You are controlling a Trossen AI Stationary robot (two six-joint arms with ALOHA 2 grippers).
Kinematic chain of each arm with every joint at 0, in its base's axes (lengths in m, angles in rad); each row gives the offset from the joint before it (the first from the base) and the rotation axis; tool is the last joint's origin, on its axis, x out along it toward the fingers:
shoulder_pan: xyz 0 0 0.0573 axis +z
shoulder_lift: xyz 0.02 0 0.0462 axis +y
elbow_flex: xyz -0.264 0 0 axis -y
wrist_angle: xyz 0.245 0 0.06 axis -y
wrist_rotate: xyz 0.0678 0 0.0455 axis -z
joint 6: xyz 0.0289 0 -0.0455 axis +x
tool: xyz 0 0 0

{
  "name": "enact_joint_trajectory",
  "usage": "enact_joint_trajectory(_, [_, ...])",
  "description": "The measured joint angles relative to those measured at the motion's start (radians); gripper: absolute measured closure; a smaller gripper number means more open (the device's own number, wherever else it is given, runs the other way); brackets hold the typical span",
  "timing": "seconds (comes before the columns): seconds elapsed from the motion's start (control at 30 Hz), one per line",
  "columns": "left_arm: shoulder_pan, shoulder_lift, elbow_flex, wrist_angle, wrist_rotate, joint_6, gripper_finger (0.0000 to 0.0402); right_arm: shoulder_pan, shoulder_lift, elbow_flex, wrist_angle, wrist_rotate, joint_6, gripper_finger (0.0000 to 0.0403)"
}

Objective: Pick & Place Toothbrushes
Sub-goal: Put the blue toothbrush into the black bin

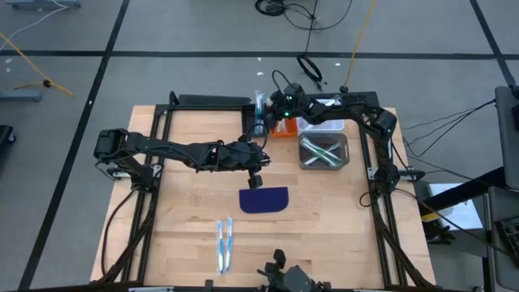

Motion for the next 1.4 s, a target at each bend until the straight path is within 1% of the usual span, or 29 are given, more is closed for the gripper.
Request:
enact_joint_trajectory(0.13, [0.004,0.000,0.000,-0.004,0.000,-0.001,0.0350,0.003,-0.040,0.000,-0.026,0.085,-0.047,0.0241])
enact_joint_trajectory(0.27, [0.004,0.000,0.000,-0.009,0.000,-0.001,0.0350,0.015,-0.054,0.000,-0.033,0.088,-0.077,0.0234])
enact_joint_trajectory(0.33, [0.004,0.000,0.000,-0.009,0.000,-0.001,0.0350,0.020,-0.061,0.000,-0.034,0.111,-0.084,0.0226])
enact_joint_trajectory(0.57, [0.004,0.000,0.000,-0.048,0.000,-0.004,0.0350,0.019,-0.069,0.000,-0.046,0.111,-0.084,0.0203])
enact_joint_trajectory(0.73, [0.004,0.000,0.000,-0.056,-0.031,-0.008,0.0350,0.024,-0.070,0.000,-0.057,0.109,-0.085,0.0199])
enact_joint_trajectory(0.87, [0.004,0.000,0.000,-0.098,-0.044,-0.039,0.0350,0.032,-0.070,0.000,-0.074,0.107,-0.093,0.0201])
enact_joint_trajectory(1.0, [0.004,0.000,0.000,-0.172,-0.052,-0.088,0.0350,0.043,-0.070,0.000,-0.091,0.102,-0.102,0.0199])
enact_joint_trajectory(1.13, [-0.014,0.000,0.000,-0.293,-0.054,-0.164,0.0350,0.054,-0.070,0.000,-0.105,0.042,-0.103,0.0198])
enact_joint_trajectory(1.3, [-0.091,0.000,0.000,-0.529,-0.054,-0.312,0.0350,0.058,-0.070,0.000,-0.138,-0.025,-0.111,0.0203])
enact_joint_trajectory(1.4, [-0.156,0.000,-0.010,-0.614,-0.057,-0.411,0.0350,0.059,-0.070,0.000,-0.157,-0.025,-0.116,0.0203])
